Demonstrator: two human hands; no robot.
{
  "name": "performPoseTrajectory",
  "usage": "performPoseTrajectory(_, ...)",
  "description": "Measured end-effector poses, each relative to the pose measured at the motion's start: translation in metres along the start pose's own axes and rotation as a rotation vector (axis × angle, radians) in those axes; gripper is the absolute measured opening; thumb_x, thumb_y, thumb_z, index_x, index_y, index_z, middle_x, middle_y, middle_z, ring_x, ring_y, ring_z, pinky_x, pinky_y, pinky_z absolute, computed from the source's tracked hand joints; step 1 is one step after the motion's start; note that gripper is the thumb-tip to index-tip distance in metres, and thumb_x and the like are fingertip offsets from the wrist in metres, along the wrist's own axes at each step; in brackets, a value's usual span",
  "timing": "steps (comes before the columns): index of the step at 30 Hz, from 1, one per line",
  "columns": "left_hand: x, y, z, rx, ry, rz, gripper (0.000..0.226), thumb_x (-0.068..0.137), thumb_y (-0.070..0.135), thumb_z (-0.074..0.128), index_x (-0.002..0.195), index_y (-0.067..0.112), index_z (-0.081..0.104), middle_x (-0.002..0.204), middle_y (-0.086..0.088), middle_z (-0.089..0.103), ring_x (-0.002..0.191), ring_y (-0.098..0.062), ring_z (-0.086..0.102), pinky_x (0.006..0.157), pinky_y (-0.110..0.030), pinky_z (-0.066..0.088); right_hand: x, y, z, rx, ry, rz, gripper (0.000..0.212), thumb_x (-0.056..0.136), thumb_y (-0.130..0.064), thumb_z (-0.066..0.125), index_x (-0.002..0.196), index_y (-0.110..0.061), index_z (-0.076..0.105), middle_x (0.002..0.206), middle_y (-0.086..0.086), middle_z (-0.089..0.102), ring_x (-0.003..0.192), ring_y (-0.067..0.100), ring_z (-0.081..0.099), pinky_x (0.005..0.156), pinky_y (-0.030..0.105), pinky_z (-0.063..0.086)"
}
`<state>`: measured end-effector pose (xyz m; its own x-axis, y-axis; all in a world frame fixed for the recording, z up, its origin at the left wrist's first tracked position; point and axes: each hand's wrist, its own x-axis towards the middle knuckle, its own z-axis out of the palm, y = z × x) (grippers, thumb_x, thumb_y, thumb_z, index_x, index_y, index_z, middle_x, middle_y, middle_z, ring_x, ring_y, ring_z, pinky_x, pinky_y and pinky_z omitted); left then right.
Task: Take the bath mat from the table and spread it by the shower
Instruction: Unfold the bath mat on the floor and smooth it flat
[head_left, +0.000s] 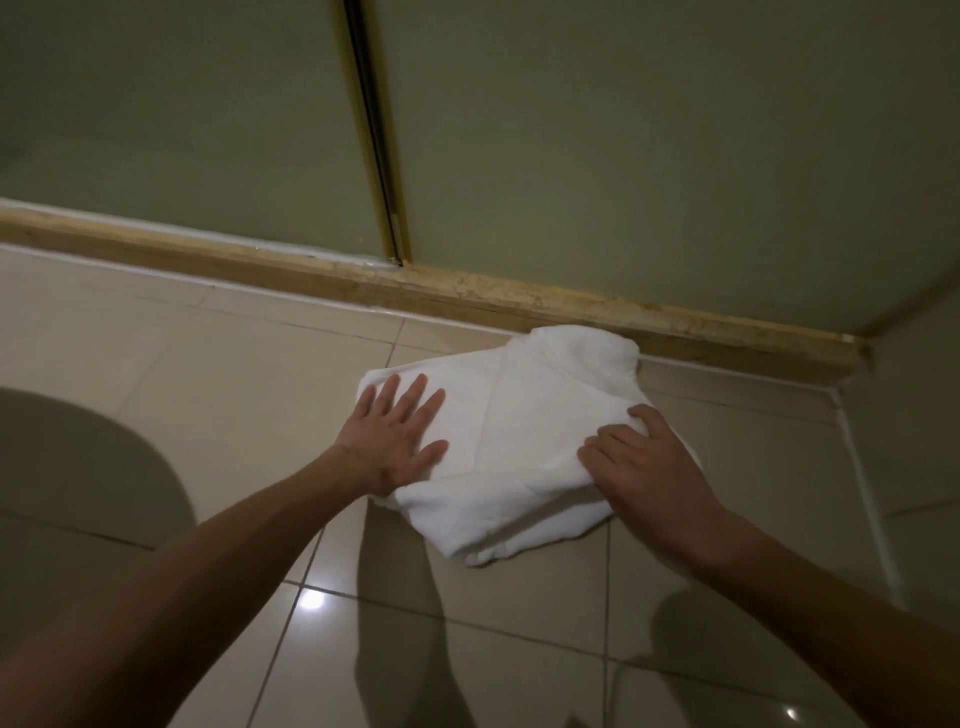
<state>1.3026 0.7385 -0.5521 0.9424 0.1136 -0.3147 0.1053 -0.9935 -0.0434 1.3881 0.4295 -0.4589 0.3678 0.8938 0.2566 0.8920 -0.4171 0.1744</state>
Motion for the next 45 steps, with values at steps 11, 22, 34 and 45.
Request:
performPoseTrajectory(11,-0.006,-0.005,-0.007,-0.045,-0.059,-0.075,0.072,0.093,0.066,0.009,0.15,0.031,-0.016,0.16,-0.007,-0.018,0.146,-0.036,-0.015,0.116,-0.054,-0.007,-0.019,-0.005,-0.017,-0.078,-0.292,-0.05,0.016,0.054,-0.008,0.07,0.061,-0.016,0.058,0.054,0.005,0.055,0.05,0.024,0.053,0.092,0.048,0.049)
performPoseTrajectory(22,-0.002,0.082,-0.049,-0.221,-0.067,0.179,0.063,0.1,0.041,0.025,0.154,0.016,0.006,0.161,-0.018,-0.002,0.148,-0.034,-0.006,0.118,-0.048,-0.002,-0.022,-0.015,-0.015,0.205,-0.695,0.007,0.039,0.084,-0.054,0.031,0.096,-0.024,0.054,0.088,0.002,0.057,0.078,0.021,0.051,0.08,0.036,0.036)
performPoseTrajectory(34,-0.003,0.087,-0.053,-0.129,-0.122,0.353,0.064,0.101,0.048,0.022,0.153,0.024,-0.005,0.161,-0.009,-0.011,0.147,-0.03,-0.015,0.113,-0.058,-0.011,0.064,-0.002,0.016,-0.018,-0.494,-0.038,0.076,0.086,-0.013,0.057,0.149,-0.019,0.015,0.159,0.01,0.005,0.146,0.027,-0.004,0.116,0.046,0.001)
performPoseTrajectory(45,0.011,0.068,-0.026,-0.046,-0.103,0.247,0.059,0.099,0.055,0.009,0.151,0.035,-0.013,0.159,0.0,-0.024,0.145,-0.022,-0.024,0.108,-0.067,-0.013,0.053,0.0,0.008,-0.139,-0.465,-0.004,0.02,0.089,-0.025,0.054,0.107,-0.019,0.058,0.108,0.008,0.06,0.103,0.028,0.054,0.11,0.051,0.02)
